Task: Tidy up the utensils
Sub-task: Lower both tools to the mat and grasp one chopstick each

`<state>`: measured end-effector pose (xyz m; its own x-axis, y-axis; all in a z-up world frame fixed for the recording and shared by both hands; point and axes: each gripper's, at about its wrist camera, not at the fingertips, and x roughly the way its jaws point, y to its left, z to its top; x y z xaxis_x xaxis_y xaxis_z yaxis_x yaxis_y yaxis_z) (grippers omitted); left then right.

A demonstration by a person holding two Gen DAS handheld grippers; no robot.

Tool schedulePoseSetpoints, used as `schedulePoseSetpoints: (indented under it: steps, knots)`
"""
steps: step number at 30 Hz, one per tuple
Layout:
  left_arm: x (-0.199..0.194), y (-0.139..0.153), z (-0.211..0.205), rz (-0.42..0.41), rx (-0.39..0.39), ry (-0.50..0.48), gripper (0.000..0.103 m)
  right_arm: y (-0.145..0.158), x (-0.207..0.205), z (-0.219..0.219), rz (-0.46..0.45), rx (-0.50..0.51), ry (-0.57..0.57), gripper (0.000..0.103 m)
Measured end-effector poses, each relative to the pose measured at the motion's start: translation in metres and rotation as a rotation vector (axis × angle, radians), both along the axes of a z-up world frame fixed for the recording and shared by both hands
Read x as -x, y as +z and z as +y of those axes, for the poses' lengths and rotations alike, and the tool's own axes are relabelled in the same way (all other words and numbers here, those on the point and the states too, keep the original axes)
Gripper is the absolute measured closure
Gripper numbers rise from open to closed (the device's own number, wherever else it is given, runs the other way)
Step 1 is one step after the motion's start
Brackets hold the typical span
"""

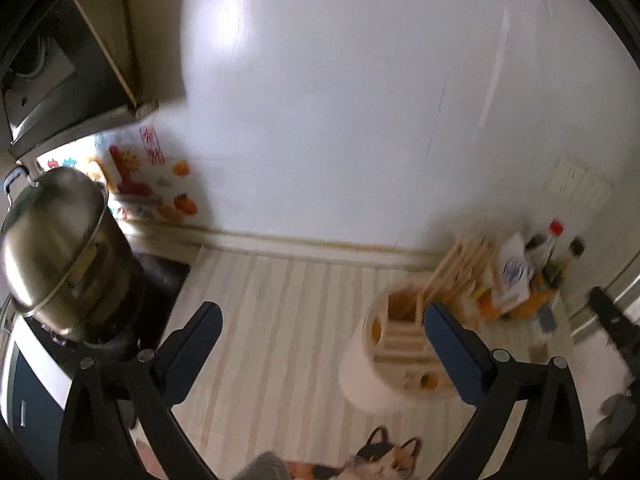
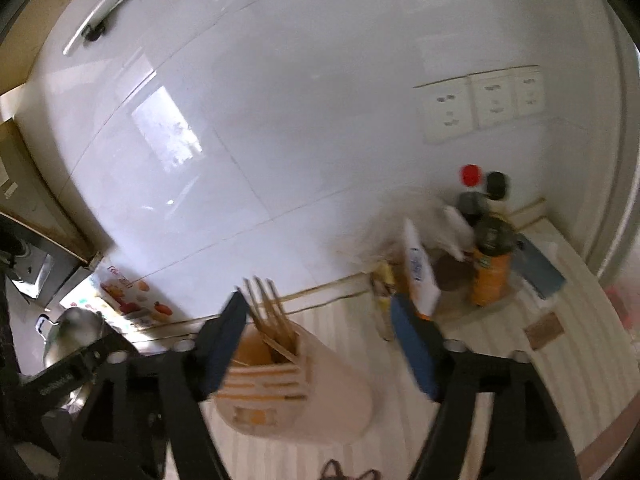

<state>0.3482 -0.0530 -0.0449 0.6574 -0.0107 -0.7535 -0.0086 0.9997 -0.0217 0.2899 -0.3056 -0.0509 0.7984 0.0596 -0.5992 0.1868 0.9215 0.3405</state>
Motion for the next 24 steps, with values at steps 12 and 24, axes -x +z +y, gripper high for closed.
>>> schedulePoseSetpoints:
  steps: [12, 24]
  knots:
    - [0.059, -0.166, -0.102, 0.315, -0.18, -0.197, 0.0, -0.164, 0.076, -0.067, 0.567, 0.101, -0.103, 0.044]
    - [0.094, -0.254, -0.189, 0.521, -0.253, -0.344, 0.004, -0.272, 0.106, -0.07, 0.839, 0.152, 0.032, 0.096]
